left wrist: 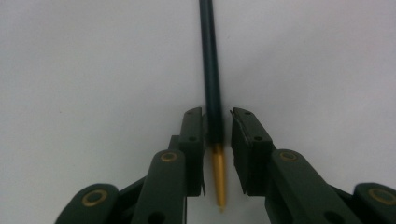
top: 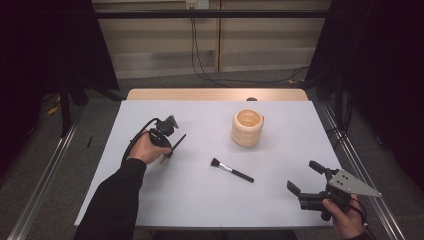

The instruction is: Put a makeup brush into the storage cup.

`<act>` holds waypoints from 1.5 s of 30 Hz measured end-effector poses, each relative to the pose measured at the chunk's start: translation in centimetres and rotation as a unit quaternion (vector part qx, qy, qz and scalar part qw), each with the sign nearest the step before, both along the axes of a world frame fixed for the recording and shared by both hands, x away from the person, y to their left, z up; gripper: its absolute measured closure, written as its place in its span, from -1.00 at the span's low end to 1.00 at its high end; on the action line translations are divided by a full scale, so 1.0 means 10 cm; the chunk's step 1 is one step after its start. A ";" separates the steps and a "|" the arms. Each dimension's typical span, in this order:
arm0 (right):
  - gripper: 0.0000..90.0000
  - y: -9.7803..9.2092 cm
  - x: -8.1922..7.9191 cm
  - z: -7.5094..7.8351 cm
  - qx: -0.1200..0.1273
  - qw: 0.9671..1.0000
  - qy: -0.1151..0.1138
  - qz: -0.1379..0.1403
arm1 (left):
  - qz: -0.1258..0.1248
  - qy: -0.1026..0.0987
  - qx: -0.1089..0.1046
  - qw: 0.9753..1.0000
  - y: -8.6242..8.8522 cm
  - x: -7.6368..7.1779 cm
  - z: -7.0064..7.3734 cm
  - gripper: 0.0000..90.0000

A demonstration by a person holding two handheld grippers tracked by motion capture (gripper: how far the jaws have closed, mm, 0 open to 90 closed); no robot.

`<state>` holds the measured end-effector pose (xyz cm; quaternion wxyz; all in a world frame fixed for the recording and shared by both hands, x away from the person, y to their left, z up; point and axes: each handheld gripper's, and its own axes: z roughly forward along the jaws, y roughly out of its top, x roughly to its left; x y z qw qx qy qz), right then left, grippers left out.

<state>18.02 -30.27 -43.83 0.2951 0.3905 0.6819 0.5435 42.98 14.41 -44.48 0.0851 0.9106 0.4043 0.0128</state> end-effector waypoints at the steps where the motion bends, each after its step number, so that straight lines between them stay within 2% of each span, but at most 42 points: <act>1: -0.99 0.00 0.00 0.00 0.001 1.000 -0.002 -0.001 | 0.006 0.002 0.006 1.000 -0.01 0.01 0.00 0.66; 2: -0.99 0.01 0.00 0.00 0.000 1.000 -0.001 -0.002 | 0.001 0.008 0.007 1.000 -0.02 0.02 0.00 0.67; 3: -0.99 0.01 0.00 0.00 0.000 1.000 -0.001 -0.002 | 0.000 0.005 0.017 1.000 -0.04 0.01 0.00 0.67; 7: -0.99 0.00 -0.01 0.00 0.000 1.000 -0.001 -0.003 | 0.003 0.012 0.014 1.000 -0.03 0.03 -0.01 0.70; 11: -0.99 0.00 -0.01 0.00 0.000 1.000 -0.002 -0.002 | 0.005 0.016 0.011 1.000 -0.01 0.04 -0.01 0.83; 16: -0.99 0.00 0.00 0.00 -0.002 1.000 0.000 0.001 | 0.007 0.017 0.006 1.000 0.00 0.04 -0.01 0.85; 21: -0.98 0.00 0.00 0.00 0.000 1.000 0.001 0.000 | 0.007 0.008 0.004 1.000 0.00 0.02 0.00 0.86; 28: -0.98 0.00 0.00 0.00 0.000 1.000 0.005 0.000 | 0.002 0.011 -0.007 1.000 0.04 0.03 0.01 0.86; 32: -0.98 0.00 0.00 0.00 0.002 1.000 0.007 -0.002 | 0.007 0.011 -0.015 1.000 0.06 0.03 0.01 0.86; 37: -0.98 0.00 0.00 0.00 0.001 1.000 0.005 -0.001 | 0.021 0.006 -0.036 0.999 0.11 0.01 0.01 0.86; 39: -0.98 0.00 -0.01 0.00 0.002 1.000 0.006 -0.003 | 0.015 0.007 -0.038 0.999 0.13 0.01 0.01 0.86; 45: -0.98 0.00 0.00 0.00 0.001 1.000 0.005 0.001 | 0.023 0.006 -0.057 0.998 0.18 0.00 0.03 0.86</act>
